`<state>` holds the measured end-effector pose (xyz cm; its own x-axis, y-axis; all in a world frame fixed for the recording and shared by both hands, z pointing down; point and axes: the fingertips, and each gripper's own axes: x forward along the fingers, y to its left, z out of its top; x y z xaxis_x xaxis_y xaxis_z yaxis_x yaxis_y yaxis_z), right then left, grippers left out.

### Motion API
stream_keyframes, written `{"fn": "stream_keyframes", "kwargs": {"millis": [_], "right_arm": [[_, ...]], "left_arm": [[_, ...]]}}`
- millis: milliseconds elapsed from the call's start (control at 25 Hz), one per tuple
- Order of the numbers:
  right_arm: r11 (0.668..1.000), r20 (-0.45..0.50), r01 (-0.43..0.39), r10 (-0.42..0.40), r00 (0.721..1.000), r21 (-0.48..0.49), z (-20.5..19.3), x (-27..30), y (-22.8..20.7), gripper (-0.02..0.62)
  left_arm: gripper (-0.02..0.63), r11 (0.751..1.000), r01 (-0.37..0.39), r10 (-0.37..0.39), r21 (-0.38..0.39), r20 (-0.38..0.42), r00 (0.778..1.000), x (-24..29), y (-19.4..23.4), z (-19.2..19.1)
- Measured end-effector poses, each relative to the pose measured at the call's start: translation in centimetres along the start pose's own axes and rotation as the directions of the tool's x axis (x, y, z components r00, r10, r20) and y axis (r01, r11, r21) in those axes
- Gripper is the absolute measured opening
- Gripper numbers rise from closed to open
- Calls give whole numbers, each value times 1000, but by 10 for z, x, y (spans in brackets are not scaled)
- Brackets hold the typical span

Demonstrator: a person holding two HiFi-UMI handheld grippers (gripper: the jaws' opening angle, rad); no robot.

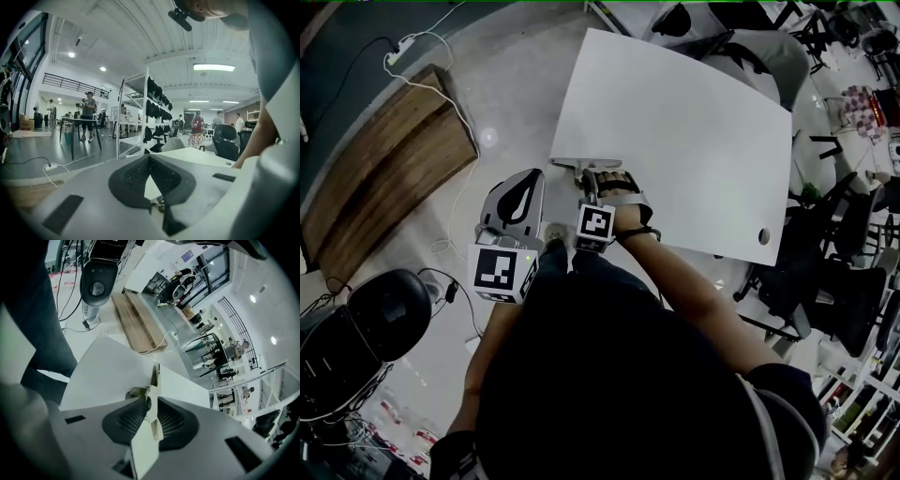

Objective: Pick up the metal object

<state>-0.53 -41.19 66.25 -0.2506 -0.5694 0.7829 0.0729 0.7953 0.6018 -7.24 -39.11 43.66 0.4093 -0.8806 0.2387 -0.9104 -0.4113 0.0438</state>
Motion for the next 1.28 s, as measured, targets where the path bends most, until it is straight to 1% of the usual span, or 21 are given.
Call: {"fn": "stream_keyframes", "kwargs": {"millis": [120, 200, 320, 480, 600, 680, 720, 800, 920, 1000, 1040, 1120, 1200, 1240, 1280], "right_arm": [[999, -8, 34, -34, 999, -1, 1, 0, -4, 54], [998, -4, 59, -59, 998, 16, 2, -4, -11, 34], [996, 7, 80, -80, 997, 49, 2, -10, -21, 31], [986, 30, 133, -136, 990, 97, 1, -27, -44, 31], [966, 57, 193, -205, 977, 173, 5, -52, -71, 31], [934, 83, 246, -275, 958, 260, 8, -75, -96, 31], [909, 100, 272, -317, 943, 316, 10, -88, -109, 31], [843, 131, 311, -402, 906, 439, 12, -117, -137, 31], [722, 156, 336, -521, 839, 605, 9, -162, -174, 31], [646, 165, 335, -586, 794, 686, 6, -187, -194, 31], [613, 172, 330, -616, 769, 718, 4, -199, -202, 31], [541, 192, 303, -676, 711, 784, -1, -222, -215, 31], [453, 199, 249, -733, 650, 856, -9, -242, -226, 30], [408, 194, 218, -756, 625, 887, -13, -250, -230, 31], [369, 187, 189, -772, 607, 910, -17, -257, -233, 31]], "left_arm": [[23, 1000, 12, -12, -2, -4, 1000, 1, 3, -2], [23, 1000, 21, -21, -3, -2, 1000, 2, 6, -3], [23, 999, 35, -35, -3, 1, 999, 5, 7, -4], [23, 998, 60, -60, 5, 10, 998, 11, 4, 1], [23, 997, 76, -77, 17, 24, 997, 15, 4, 8], [23, 996, 79, -80, 30, 43, 996, 17, 6, 14], [23, 996, 78, -80, 36, 55, 995, 18, 7, 19], [23, 996, 75, -79, 48, 84, 993, 20, 8, 30], [23, 995, 79, -86, 62, 126, 988, 24, 10, 47], [23, 994, 83, -92, 65, 155, 984, 25, 11, 60], [23, 994, 84, -95, 67, 170, 981, 26, 11, 66], [23, 993, 90, -103, 74, 202, 974, 26, 9, 81], [23, 992, 97, -113, 81, 233, 966, 27, 5, 98], [23, 992, 98, -116, 85, 247, 962, 27, 3, 106], [23, 991, 98, -118, 91, 260, 958, 27, 1, 114]]}}
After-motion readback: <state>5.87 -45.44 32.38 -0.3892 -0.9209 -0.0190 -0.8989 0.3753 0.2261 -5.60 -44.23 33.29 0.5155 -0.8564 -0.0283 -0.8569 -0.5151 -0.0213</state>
